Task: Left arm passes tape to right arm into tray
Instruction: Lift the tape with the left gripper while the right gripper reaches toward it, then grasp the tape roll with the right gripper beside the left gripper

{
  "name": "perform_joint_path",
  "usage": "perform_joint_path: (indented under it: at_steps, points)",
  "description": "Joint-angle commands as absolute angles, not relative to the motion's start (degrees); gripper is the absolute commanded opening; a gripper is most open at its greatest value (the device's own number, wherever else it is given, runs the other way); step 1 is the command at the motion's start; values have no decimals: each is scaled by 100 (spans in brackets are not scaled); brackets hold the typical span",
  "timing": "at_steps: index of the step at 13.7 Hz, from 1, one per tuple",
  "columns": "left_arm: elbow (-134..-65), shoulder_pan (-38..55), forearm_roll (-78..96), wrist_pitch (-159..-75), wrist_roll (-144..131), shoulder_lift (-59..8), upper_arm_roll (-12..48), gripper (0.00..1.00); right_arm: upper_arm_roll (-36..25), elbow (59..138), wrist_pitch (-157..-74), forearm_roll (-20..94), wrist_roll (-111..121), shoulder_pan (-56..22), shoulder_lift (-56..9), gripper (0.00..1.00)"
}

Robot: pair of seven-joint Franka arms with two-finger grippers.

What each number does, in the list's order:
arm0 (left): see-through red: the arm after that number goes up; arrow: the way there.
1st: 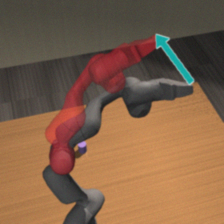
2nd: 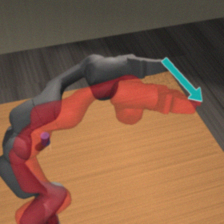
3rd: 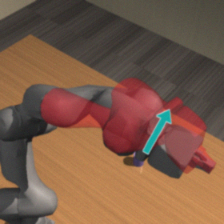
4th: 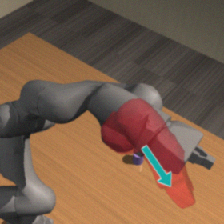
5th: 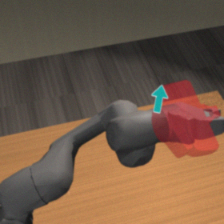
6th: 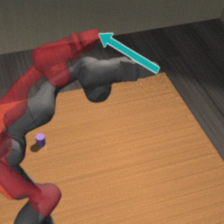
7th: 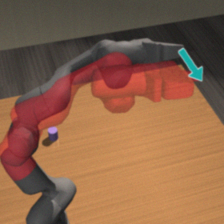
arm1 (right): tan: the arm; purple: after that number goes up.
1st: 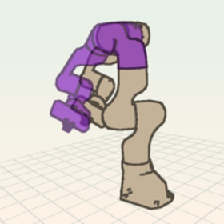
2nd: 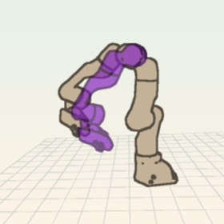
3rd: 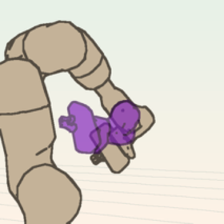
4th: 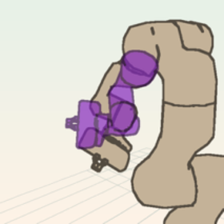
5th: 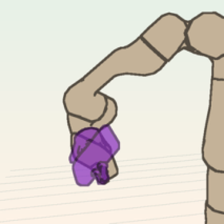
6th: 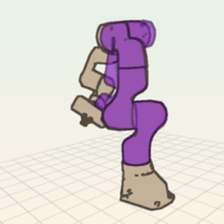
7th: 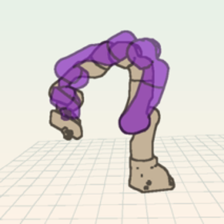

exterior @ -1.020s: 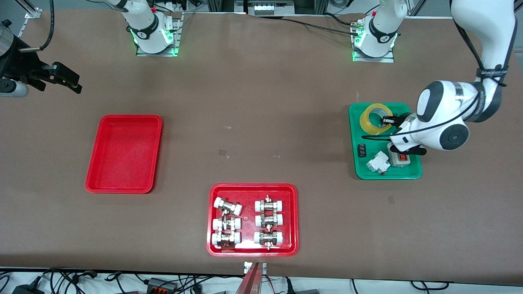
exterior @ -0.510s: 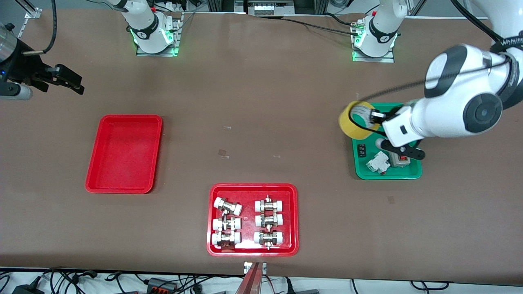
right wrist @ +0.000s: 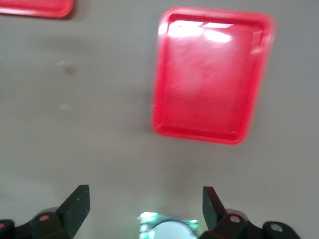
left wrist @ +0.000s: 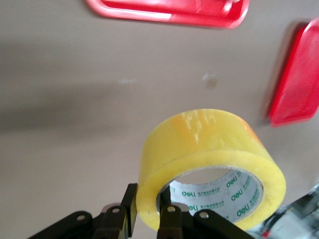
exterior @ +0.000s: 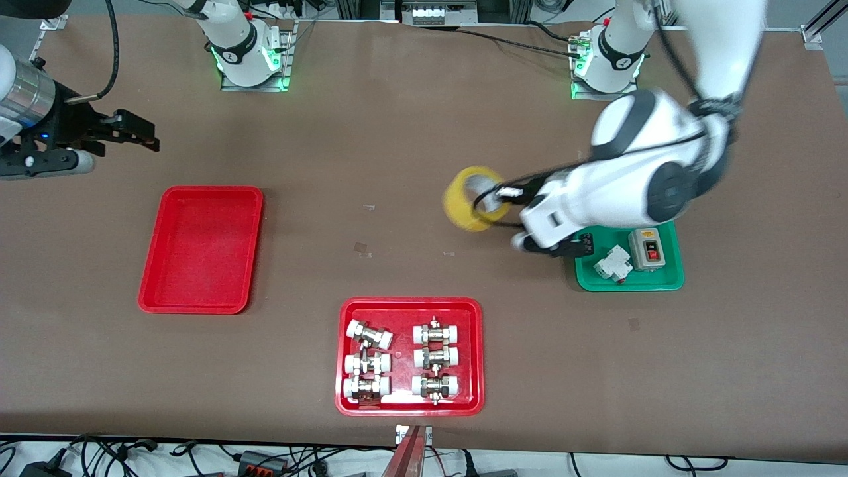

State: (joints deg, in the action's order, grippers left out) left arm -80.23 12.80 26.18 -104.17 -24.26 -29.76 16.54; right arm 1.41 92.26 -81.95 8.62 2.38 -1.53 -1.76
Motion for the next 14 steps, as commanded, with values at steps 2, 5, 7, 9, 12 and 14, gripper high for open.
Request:
perform_joint_path:
  at_steps: [2,5,7,9,12,14]
  points:
    - [-7577,2098,2812,-11923,-4405,-3585,1644,2,123,9176,-8015,2369,747,184,-780,100]
    - [-6832,2504,2812,-12217,-6648,-4129,1635,2,158,9176,-8523,3538,834,132,-1316,100]
    - [-6514,2549,3004,-12260,-7397,-4280,1644,6,176,9176,-8954,4023,1412,45,-1633,100]
    - [-6513,2592,3365,-12427,-7409,-4332,1644,5,184,9185,-9411,4497,1791,-149,-1941,100]
    - [-6574,2760,4006,-13156,-7646,-4508,1635,1,185,9185,-10131,5201,2056,-596,-2214,100]
    - [-6574,2760,4192,-13184,-7620,-4579,1635,1,185,9176,-10676,5536,2126,-913,-2355,100]
